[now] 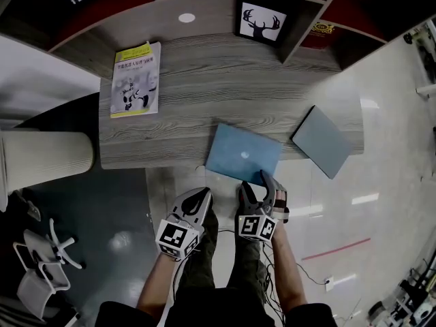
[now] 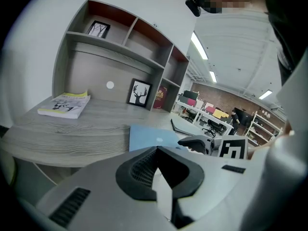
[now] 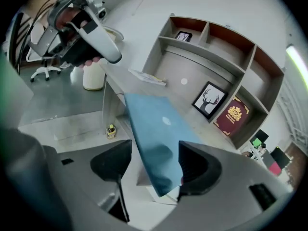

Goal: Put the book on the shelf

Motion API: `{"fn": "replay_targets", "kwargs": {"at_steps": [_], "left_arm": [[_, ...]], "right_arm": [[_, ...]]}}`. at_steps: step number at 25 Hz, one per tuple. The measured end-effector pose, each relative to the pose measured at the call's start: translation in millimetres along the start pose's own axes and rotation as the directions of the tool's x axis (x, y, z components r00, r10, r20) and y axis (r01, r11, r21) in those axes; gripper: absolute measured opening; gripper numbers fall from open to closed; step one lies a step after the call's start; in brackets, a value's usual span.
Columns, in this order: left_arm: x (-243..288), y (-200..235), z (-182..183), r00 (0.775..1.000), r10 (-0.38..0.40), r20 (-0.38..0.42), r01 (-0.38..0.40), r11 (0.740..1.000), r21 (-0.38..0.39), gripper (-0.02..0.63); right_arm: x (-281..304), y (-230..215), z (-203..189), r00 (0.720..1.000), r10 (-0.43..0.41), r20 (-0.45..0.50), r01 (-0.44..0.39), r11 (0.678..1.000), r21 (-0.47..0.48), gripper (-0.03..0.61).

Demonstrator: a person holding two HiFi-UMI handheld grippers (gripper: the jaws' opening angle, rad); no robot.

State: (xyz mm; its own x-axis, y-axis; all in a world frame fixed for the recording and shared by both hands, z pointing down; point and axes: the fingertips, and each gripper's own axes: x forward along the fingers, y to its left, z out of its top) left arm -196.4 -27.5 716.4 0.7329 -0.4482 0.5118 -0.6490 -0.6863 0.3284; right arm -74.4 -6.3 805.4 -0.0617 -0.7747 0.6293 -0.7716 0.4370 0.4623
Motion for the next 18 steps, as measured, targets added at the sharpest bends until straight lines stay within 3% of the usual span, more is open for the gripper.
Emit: {"fn": "replay_targets", "kwargs": {"at_steps": [8, 13, 18], "left_arm": [[3.7, 5.1, -4.5, 1.0, 0.001, -0.009, -0.001, 1.0, -0.016, 0.003], [5.6, 1.5, -1.6, 1.0, -0.006, -0.007, 0.005, 1.0, -0.012, 0.003], [6.0, -5.2, 2.8, 1.0, -0.008, -0.002, 0.008, 1.0, -0.001, 0.003]], "right_arm": [[8.3, -6.9, -5.8, 0.999, -0.044, -0.023, 0.043, 0.999, -0.031, 0.301], [7.8, -6.9, -5.5, 1.0, -0.01, -0.028, 0.009, 0.999, -0.037, 0.287], [3.0, -9.3, -1.9, 0.999, 0.019, -0.036, -0.019, 1.0, -0.019, 0.232]]}}
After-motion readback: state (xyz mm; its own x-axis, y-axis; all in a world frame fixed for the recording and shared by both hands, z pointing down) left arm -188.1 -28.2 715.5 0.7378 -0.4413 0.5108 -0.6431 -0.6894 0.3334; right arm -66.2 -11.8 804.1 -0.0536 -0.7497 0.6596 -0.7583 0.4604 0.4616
